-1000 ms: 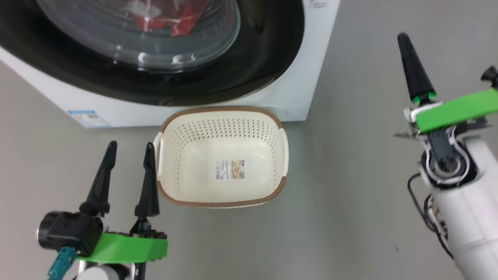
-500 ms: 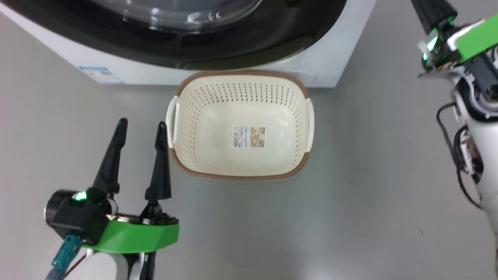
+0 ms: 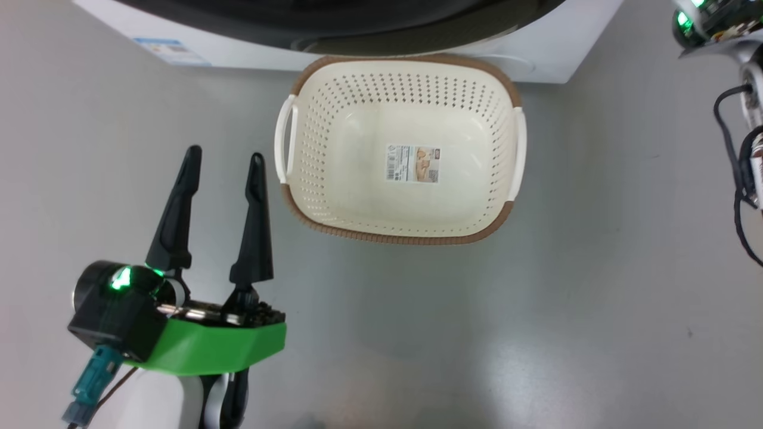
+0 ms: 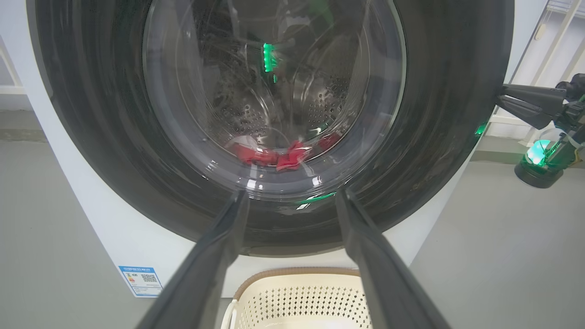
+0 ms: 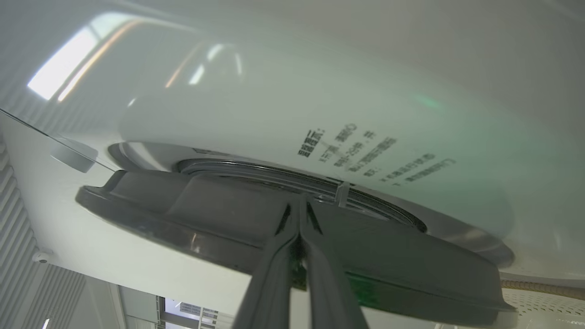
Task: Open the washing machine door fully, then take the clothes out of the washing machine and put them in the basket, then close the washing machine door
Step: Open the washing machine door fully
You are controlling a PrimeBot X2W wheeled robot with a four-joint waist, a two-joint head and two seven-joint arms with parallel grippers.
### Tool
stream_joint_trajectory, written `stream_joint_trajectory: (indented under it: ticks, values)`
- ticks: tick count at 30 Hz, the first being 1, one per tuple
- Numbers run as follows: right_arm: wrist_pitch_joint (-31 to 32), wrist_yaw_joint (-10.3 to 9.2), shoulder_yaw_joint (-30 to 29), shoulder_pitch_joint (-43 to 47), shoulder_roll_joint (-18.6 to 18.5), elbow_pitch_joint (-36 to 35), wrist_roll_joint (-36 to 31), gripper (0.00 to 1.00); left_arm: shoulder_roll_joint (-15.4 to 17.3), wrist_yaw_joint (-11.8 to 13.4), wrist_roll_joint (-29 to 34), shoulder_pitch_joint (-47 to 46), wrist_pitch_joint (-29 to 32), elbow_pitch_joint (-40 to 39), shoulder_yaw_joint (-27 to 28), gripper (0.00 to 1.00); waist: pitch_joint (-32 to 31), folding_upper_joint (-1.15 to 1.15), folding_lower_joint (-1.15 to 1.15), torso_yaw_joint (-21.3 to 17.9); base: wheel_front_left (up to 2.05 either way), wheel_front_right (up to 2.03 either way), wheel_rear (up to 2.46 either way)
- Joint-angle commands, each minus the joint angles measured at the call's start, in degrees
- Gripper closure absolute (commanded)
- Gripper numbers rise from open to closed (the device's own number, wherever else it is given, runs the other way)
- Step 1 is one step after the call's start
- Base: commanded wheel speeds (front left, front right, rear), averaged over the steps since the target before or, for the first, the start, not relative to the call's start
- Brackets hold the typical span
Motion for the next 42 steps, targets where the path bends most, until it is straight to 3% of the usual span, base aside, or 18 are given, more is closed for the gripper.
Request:
stream_joint_trajectory:
  ticks: [1, 20, 42]
  values:
    - [1.18, 0.02, -0.55, -1.21, 0.14, -1.55, 0.47, 1.00, 0.93, 0.60, -0.14, -0.87, -0.52, -1.90, 1.31, 0.00, 1.68, 0.00, 0.00, 1.52, 0.00, 0.00, 0.00]
    - [9.97, 0.02, -0.43, -3.92, -1.16, -3.25, -1.15, 1.00, 0.93, 0.80, 0.88, -0.78, -0.52, -1.40, 0.49, 0.00, 2.62, 0.00, 0.00, 3.37, 0.00, 0.00, 0.00]
    - [17.13, 0.02, 2.04, 3.52, -1.43, -7.91, -2.74, 1.00, 0.93, 0.18, 1.25, -0.33, -0.52, 1.17, 0.16, 0.00, -2.68, 0.00, 0.00, 2.08, 0.00, 0.00, 0.00]
